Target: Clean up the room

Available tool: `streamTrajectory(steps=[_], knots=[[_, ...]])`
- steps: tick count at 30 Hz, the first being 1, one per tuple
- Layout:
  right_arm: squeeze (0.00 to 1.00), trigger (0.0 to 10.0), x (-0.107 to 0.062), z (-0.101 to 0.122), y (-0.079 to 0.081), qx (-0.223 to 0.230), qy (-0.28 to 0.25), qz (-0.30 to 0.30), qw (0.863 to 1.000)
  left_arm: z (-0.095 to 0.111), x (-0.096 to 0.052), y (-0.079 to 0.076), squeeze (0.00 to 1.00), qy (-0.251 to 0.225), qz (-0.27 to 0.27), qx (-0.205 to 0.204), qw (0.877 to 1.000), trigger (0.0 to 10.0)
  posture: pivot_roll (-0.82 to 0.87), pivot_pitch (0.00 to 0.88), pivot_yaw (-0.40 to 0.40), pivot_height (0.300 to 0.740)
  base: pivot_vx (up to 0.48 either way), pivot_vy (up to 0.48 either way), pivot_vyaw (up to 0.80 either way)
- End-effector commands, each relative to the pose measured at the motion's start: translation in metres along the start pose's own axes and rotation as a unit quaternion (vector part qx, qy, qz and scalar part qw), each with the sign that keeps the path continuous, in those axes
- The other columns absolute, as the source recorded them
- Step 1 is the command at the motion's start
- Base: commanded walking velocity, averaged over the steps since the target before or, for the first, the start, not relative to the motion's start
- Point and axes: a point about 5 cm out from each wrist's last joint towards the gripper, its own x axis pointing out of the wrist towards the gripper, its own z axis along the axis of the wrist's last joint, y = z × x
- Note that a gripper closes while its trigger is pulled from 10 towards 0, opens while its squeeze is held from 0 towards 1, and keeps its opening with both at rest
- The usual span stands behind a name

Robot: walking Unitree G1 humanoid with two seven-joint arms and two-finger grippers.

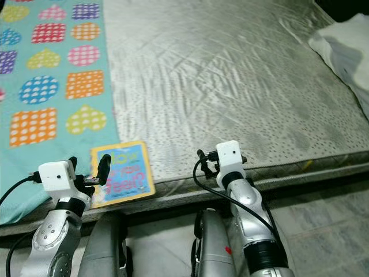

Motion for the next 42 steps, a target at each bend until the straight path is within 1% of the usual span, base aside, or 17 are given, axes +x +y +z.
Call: streamTrajectory(steps=[1,4,11,17,21,24,26,27,29,31,33,35,36,39,40,42], knots=[[0.0,10.0,-0.003,-0.008,0.0,0.003,0.017,0.001,1.0,-0.002,-0.001,-0.001,0.0,0.006,-0.004,0.0,1.0,10.0,0.09,0.251,-0.034,0.596,0.0,0.48,0.0],[0.0,10.0,-0.003,-0.008,0.0,0.003,0.018,0.002,1.0,-0.002,-0.001,-0.001,0.0,0.005,-0.005,0.0,1.0,10.0,0.09,0.251,-0.034,0.596,0.0,0.48,0.0],[0.0,10.0,-0.003,-0.009,0.001,0.002,0.022,0.006,1.0,-0.002,-0.001,0.0,0.0,0.006,-0.004,-0.001,1.0,10.0,0.09,0.251,-0.034,0.596,0.0,0.0,0.0],[0.0,10.0,-0.003,-0.01,0.002,0.001,0.025,0.013,1.0,-0.001,0.003,0.005,0.0,0.005,0.017,-0.003,1.0,10.0,0.09,0.254,-0.036,0.596,0.0,0.0,0.0],[0.0,10.0,-0.003,-0.01,0.002,0.0,0.024,0.016,1.0,-0.007,0.008,0.013,0.0,0.031,0.034,-0.002,0.999,10.0,0.09,0.253,-0.039,0.561,0.0,0.0,0.0],[0.0,10.0,-0.003,-0.008,0.0,-0.002,0.022,0.012,1.0,-0.017,0.014,0.016,0.0,0.07,0.025,-0.024,0.997,10.0,0.08,0.256,-0.042,0.556,0.0,0.0,0.0],[0.0,10.0,-0.003,-0.007,-0.002,-0.006,0.019,0.01,1.0,-0.017,0.02,0.017,0.0,0.073,0.032,-0.041,0.996,10.0,0.08,0.257,-0.043,0.556,0.0,0.0,0.0],[0.0,10.0,-0.003,-0.006,-0.003,-0.009,0.016,0.01,1.0,-0.016,0.024,0.017,0.0,0.072,0.032,-0.057,0.995,10.0,0.07,0.256,-0.043,0.556,0.0,0.0,0.0],[0.0,10.0,-0.004,-0.005,-0.004,-0.012,0.014,0.01,1.0,-0.016,0.026,0.016,0.0,0.076,0.027,-0.055,0.995,10.0,0.07,0.256,-0.043,0.556,0.0,0.0,0.0],[0.0,10.0,-0.007,-0.004,-0.009,-0.019,0.011,0.01,1.0,-0.019,0.033,0.011,0.0,0.093,0.017,-0.063,0.993,10.0,0.05,0.257,-0.043,0.541,0.0,0.0,0.0],[0.0,10.0,-0.008,-0.005,-0.01,-0.019,0.011,0.009,1.0,-0.021,0.034,0.011,0.0,0.103,0.018,-0.064,0.992,10.0,0.04,0.257,-0.044,0.531,0.0,0.0,0.0],[0.0,10.0,-0.01,-0.006,-0.012,-0.022,0.013,0.006,1.0,-0.025,0.036,0.007,0.0,0.113,0.017,-0.083,0.99,10.0,0.03,0.258,-0.044,0.521,0.0,0.0,0.0],[0.0,10.0,-0.013,-0.006,-0.015,-0.028,0.014,0.004,1.0,-0.029,0.036,0.003,0.0,0.124,0.015,-0.093,0.988,10.0,0.03,0.261,-0.045,0.517,0.0,0.0,0.0],[0.0,10.0,-0.016,-0.008,-0.019,-0.033,0.017,-0.001,0.999,-0.033,0.036,-0.002,0.0,0.135,0.014,-0.107,0.985,10.0,0.02,0.264,-0.049,0.517,0.0,0.0,0.0],[0.0,10.0,-0.017,-0.009,-0.022,-0.037,0.021,-0.003,0.999,-0.035,0.036,-0.003,0.0,0.138,0.013,-0.117,0.983,10.0,0.02,0.265,-0.05,0.517,0.0,0.0,0.0],[0.0,10.0,-0.019,-0.009,-0.025,-0.041,0.022,-0.006,0.999,-0.037,0.036,-0.003,0.0,0.144,0.015,-0.123,0.982,10.0,0.01,0.267,-0.053,0.517,0.0,0.0,0.0]])
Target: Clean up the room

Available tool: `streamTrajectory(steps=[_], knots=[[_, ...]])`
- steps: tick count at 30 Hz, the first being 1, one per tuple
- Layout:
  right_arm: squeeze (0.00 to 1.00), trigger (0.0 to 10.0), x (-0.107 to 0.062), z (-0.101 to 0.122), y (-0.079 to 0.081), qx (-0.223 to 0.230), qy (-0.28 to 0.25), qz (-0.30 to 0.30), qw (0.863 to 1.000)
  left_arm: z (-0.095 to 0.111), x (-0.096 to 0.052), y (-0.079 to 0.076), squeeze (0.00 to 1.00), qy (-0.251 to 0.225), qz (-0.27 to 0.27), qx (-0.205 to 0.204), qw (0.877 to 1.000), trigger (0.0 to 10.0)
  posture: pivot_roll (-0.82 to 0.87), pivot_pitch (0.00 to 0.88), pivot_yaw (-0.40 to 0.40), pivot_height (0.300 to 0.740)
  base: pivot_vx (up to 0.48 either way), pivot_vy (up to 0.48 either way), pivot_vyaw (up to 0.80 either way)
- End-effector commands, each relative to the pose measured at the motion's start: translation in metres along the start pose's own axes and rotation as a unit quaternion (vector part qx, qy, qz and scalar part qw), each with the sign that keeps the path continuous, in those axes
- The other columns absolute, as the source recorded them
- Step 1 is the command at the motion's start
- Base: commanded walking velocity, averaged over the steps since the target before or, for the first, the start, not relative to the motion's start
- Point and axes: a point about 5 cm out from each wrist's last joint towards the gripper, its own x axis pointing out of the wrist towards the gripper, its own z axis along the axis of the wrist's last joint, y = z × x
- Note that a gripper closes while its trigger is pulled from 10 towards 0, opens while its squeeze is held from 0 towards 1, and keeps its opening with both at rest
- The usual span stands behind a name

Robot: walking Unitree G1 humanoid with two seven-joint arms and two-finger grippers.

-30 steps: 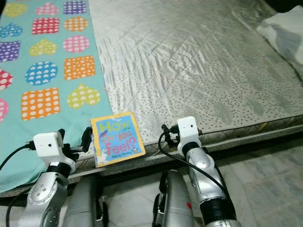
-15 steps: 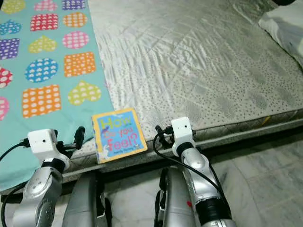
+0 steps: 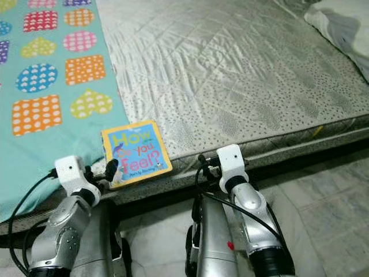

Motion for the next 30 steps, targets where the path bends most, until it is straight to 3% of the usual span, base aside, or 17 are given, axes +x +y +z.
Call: streamTrajectory(steps=[1,9,13,17,21,26,30], knots=[[0.0,10.0,-0.005,-0.002,-0.009,-0.006,0.006,-0.011,1.0,-0.006,-0.001,0.005,0.0,0.016,0.011,-0.016,1.0,10.0,0.01,0.267,-0.053,0.517,0.0,0.0,0.0],[0.0,10.0,-0.006,0.0,-0.018,-0.016,0.007,-0.02,1.0,-0.011,0.007,0.009,0.0,0.052,-0.004,-0.029,0.998,10.0,0.0,0.269,-0.059,0.517,0.0,0.0,0.0],[0.0,10.0,-0.006,0.004,-0.022,-0.018,0.001,-0.026,1.0,-0.014,0.009,0.009,0.0,0.065,-0.017,-0.06,0.996,10.0,-0.01,0.268,-0.059,0.517,0.0,0.0,0.0],[0.0,10.0,-0.012,0.02,-0.025,-0.012,-0.034,-0.016,0.999,-0.016,0.012,0.01,0.0,0.081,-0.045,-0.117,0.989,10.0,-0.02,0.272,-0.058,0.517,0.0,0.0,0.0],[0.0,10.0,-0.016,0.027,-0.026,-0.026,-0.046,-0.001,0.999,-0.016,0.015,0.011,0.0,0.082,-0.054,-0.135,0.986,10.0,-0.03,0.272,-0.06,0.517,0.0,0.0,0.0],[0.0,10.0,-0.019,0.036,-0.031,-0.042,-0.058,-0.001,0.997,-0.012,0.018,0.006,0.0,0.083,-0.101,-0.199,0.971,10.0,-0.04,0.27,-0.062,0.517,0.0,0.0,0.0],[0.0,10.0,-0.019,0.043,-0.031,-0.042,-0.067,-0.003,0.997,-0.016,0.022,0.002,0.0,0.113,-0.15,-0.207,0.96,10.0,-0.04,0.269,-0.062,0.517,0.0,0.0,0.0]])
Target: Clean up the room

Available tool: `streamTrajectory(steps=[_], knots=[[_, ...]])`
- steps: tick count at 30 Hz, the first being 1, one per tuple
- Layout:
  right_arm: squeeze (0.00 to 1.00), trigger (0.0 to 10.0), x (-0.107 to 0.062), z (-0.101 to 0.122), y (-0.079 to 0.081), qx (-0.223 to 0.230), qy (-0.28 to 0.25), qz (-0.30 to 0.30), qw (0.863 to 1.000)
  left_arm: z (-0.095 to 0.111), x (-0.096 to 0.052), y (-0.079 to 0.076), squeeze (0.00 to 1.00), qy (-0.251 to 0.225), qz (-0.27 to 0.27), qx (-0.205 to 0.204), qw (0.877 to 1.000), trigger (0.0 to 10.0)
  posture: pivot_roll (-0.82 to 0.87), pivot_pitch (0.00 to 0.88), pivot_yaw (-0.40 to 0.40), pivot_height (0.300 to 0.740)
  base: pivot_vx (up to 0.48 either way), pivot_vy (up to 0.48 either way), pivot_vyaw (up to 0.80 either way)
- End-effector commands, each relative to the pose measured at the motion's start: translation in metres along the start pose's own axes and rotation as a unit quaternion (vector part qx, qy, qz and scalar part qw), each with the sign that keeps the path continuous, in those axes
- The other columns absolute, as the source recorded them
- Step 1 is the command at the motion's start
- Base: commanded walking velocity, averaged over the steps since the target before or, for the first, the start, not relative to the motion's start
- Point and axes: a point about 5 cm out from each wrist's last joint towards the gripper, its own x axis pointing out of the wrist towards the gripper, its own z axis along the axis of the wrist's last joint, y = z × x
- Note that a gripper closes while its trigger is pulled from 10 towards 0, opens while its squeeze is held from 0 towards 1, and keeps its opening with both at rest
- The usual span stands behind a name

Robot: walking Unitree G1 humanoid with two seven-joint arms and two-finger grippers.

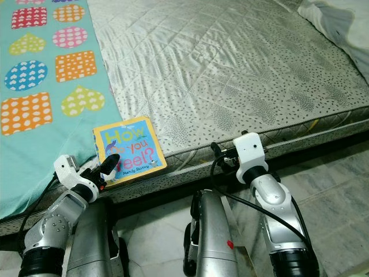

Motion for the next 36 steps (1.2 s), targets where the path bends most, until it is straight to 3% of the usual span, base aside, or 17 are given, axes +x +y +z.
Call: streamTrajectory(steps=[1,2,3,4,5,11,20,36], knots=[[0.0,10.0,-0.003,0.002,-0.001,-0.002,-0.001,0.0,1.0,-0.026,0.004,-0.004,0.0,0.066,-0.029,-0.025,0.997,10.0,-0.04,0.269,-0.062,0.517,0.0,0.0,0.0],[0.0,10.0,-0.003,0.003,0.001,-0.007,-0.004,0.003,1.0,-0.028,0.005,-0.005,0.0,0.078,-0.035,-0.027,0.996,9.8,-0.04,0.269,-0.062,0.517,0.0,0.0,0.0],[0.0,10.0,-0.003,0.004,0.002,-0.009,-0.006,0.005,1.0,-0.03,0.005,-0.008,0.0,0.091,-0.045,-0.029,0.994,2.9,-0.04,0.269,-0.062,0.517,0.0,0.0,0.0],[0.0,10.0,-0.003,0.004,0.002,-0.01,-0.007,0.006,1.0,-0.031,0.005,-0.008,0.0,0.095,-0.047,-0.029,0.994,2.9,-0.04,0.269,-0.062,0.517,0.0,0.0,0.0],[0.0,10.0,-0.003,0.005,0.003,-0.011,-0.008,0.007,1.0,-0.032,0.006,-0.009,0.0,0.104,-0.055,-0.03,0.993,0.0,-0.04,0.269,-0.062,0.517,0.0,0.0,0.0],[0.0,10.0,-0.003,0.005,0.003,-0.013,-0.009,0.005,1.0,-0.037,0.008,-0.012,0.0,0.128,-0.081,-0.042,0.988,0.0,-0.05,0.264,-0.057,0.517,0.0,0.0,0.0],[0.0,10.0,-0.002,0.007,0.005,-0.017,-0.012,0.003,1.0,-0.03,0.011,-0.011,0.0,0.106,-0.099,-0.072,0.987,0.0,-0.05,0.261,-0.056,0.517,0.0,0.0,0.0],[0.0,10.0,0.0,0.005,0.01,-0.016,-0.014,0.004,1.0,-0.028,0.014,-0.013,0.0,0.098,-0.128,-0.076,0.984,0.0,-0.04,0.25,-0.055,0.517,0.0,0.0,0.0]])
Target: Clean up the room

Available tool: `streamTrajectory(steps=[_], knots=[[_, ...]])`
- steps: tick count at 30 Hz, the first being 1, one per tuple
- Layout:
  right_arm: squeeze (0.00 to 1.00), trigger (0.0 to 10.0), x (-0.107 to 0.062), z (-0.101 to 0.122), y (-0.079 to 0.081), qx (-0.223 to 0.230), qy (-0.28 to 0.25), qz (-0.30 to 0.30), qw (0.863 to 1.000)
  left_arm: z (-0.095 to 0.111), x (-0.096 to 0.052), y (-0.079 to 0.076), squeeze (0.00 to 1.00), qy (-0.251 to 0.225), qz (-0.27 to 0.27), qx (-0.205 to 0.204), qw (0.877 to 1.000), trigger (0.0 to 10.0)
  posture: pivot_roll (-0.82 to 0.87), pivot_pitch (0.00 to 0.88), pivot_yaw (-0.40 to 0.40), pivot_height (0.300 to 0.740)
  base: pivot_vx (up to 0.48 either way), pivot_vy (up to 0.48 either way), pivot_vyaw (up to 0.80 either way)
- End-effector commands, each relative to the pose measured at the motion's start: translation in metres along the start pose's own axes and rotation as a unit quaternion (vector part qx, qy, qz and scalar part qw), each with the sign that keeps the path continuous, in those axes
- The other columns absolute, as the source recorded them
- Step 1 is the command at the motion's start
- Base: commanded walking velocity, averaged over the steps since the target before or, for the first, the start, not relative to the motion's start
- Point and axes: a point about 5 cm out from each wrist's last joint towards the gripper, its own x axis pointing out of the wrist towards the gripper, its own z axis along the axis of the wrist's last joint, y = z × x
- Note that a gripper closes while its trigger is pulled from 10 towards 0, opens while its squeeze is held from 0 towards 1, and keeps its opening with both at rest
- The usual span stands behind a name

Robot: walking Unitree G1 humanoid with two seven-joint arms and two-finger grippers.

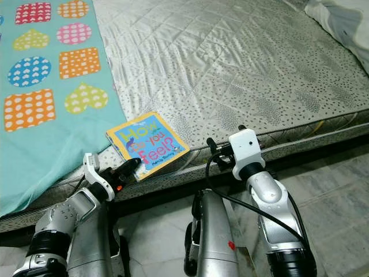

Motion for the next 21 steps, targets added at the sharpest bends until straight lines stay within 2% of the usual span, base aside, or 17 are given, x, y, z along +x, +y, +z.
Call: streamTrajectory(steps=[1,9,12,15,17,18,19,20,21], knots=[[0.0,10.0,-0.001,-0.002,0.003,0.0,0.001,0.004,1.0,-0.005,0.0,0.003,0.0,0.007,0.002,-0.002,1.0,0.0,-0.04,0.249,-0.056,0.517,0.0,0.0,0.0],[0.0,10.0,0.002,-0.002,0.009,0.004,-0.001,0.009,1.0,-0.006,0.001,0.004,0.0,-0.004,0.008,0.004,1.0,0.0,-0.03,0.242,-0.056,0.517,0.0,0.0,0.0],[0.0,10.0,0.004,-0.001,0.012,0.007,-0.003,0.011,1.0,-0.002,0.0,0.004,0.0,-0.022,0.011,0.021,0.999,0.0,-0.02,0.238,-0.054,0.517,0.0,0.0,0.0],[0.0,10.0,0.005,0.0,0.015,0.012,-0.007,0.011,1.0,0.004,-0.003,0.0,0.0,-0.041,0.016,0.074,0.996,0.0,-0.01,0.225,-0.048,0.517,0.0,0.0,0.0],[0.0,10.0,0.006,0.0,0.016,0.014,-0.009,0.011,1.0,0.006,-0.004,-0.001,0.0,-0.051,0.017,0.087,0.995,0.0,-0.01,0.225,-0.048,0.517,0.0,0.0,0.0],[0.0,10.0,0.007,0.001,0.017,0.018,-0.011,0.01,1.0,0.01,-0.006,-0.003,0.0,-0.063,0.024,0.11,0.992,0.0,0.0,0.219,-0.044,0.517,0.0,0.0,0.0],[0.0,10.0,0.01,0.002,0.02,0.043,-0.012,0.005,0.999,0.021,-0.011,-0.01,0.0,-0.094,0.033,0.163,0.982,0.0,0.02,0.203,-0.036,0.517,0.0,0.0,0.0],[0.0,10.0,0.01,0.002,0.02,0.043,-0.012,0.005,0.999,0.021,-0.011,-0.01,0.0,-0.094,0.033,0.163,0.982,0.0,0.02,0.203,-0.036,0.517,0.0,0.0,0.0],[0.0,10.0,0.013,0.004,0.022,0.066,-0.013,0.001,0.998,0.03,-0.016,-0.017,0.0,-0.118,0.039,0.211,0.97,0.0,0.02,0.2,-0.035,0.517,0.0,0.0,0.0]])
